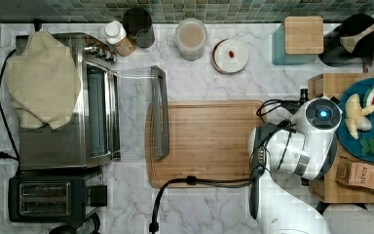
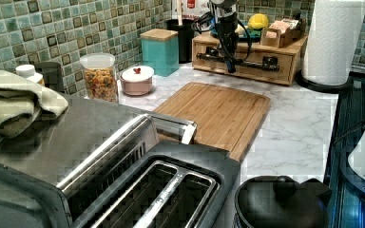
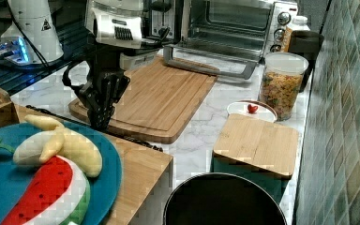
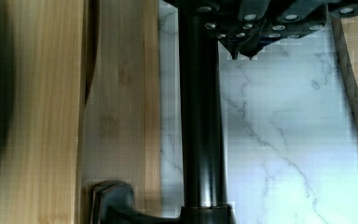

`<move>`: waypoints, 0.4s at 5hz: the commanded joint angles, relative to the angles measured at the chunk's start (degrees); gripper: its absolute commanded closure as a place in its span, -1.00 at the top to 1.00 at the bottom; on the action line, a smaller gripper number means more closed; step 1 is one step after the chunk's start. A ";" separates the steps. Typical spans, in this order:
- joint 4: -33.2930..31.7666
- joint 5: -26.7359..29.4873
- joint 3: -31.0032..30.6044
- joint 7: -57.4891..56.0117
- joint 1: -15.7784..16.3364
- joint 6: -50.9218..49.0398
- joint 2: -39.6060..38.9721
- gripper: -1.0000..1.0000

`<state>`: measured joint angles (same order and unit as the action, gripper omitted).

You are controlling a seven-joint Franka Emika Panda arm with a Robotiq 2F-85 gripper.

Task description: Close the drawer.

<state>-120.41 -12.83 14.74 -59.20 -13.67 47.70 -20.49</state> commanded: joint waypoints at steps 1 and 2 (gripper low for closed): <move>10.13 1.89 9.13 -5.41 -4.39 0.62 -0.96 -1.00; 10.17 0.70 7.03 -4.64 -6.34 0.48 -0.67 -1.00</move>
